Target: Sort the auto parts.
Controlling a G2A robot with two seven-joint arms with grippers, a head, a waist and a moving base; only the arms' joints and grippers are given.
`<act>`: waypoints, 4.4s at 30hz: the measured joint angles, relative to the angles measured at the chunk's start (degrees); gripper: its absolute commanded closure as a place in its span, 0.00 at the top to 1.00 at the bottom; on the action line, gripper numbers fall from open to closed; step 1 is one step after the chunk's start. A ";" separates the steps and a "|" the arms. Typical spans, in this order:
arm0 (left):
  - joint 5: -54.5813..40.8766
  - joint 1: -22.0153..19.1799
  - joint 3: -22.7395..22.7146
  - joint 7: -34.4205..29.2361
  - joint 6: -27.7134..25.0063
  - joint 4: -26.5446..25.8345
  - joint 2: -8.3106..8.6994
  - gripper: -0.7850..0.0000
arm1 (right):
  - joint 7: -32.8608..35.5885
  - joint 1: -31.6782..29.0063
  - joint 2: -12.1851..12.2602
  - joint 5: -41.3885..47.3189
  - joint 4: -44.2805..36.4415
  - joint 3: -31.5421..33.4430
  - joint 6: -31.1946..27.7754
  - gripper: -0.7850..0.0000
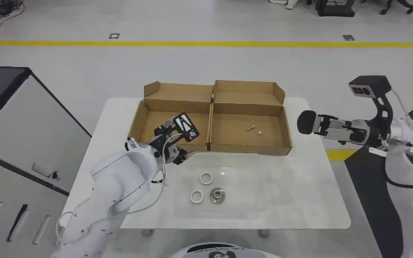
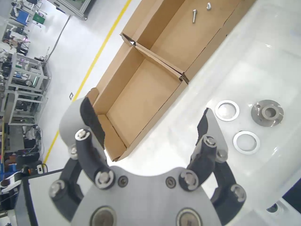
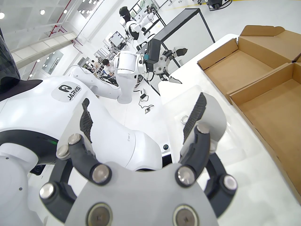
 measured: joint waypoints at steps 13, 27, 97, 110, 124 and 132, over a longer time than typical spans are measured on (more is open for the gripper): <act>-24.71 -8.85 1.43 -17.55 1.70 -0.18 0.56 1.00 | 0.00 0.00 0.00 0.00 0.00 0.00 0.00 1.00; -38.19 -34.41 29.61 -25.31 10.22 11.53 3.11 1.00 | 0.00 0.00 0.00 0.00 0.00 0.00 0.00 1.00; -46.09 -48.14 59.95 -24.86 9.77 35.31 -7.88 0.58 | 0.00 0.00 0.00 0.00 0.00 0.00 0.00 1.00; -45.04 -46.98 59.95 -24.51 9.42 34.65 -7.86 0.51 | 0.00 0.00 0.00 0.00 0.00 0.00 0.00 1.00; -44.13 -46.53 59.86 -24.01 8.91 35.29 -8.10 0.52 | 0.00 0.00 0.00 0.00 0.00 0.00 0.00 1.00; -44.40 -46.60 59.90 -23.43 8.33 35.96 -8.24 0.47 | 0.00 0.00 0.00 0.00 0.00 0.00 0.00 1.00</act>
